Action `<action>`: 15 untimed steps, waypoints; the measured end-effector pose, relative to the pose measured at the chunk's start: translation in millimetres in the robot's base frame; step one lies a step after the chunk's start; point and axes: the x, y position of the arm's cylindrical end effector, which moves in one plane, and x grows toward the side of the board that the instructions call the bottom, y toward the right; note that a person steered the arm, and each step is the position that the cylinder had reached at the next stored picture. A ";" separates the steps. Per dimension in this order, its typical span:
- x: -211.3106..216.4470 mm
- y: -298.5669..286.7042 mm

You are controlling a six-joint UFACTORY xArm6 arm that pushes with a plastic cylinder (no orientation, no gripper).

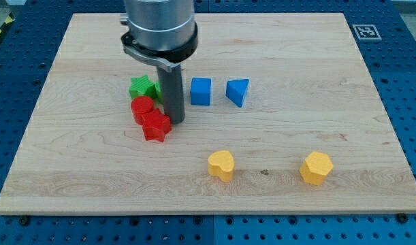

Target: Place the green circle to the top of the green star

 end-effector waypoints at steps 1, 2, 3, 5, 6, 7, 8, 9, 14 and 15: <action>0.0 -20.9; 0.0 -24.4; -1.9 -15.4; -14.4 -6.6; -22.3 -19.7; -42.1 -22.5; -67.2 -22.5; -82.5 -22.5; -77.1 54.3; -102.6 56.4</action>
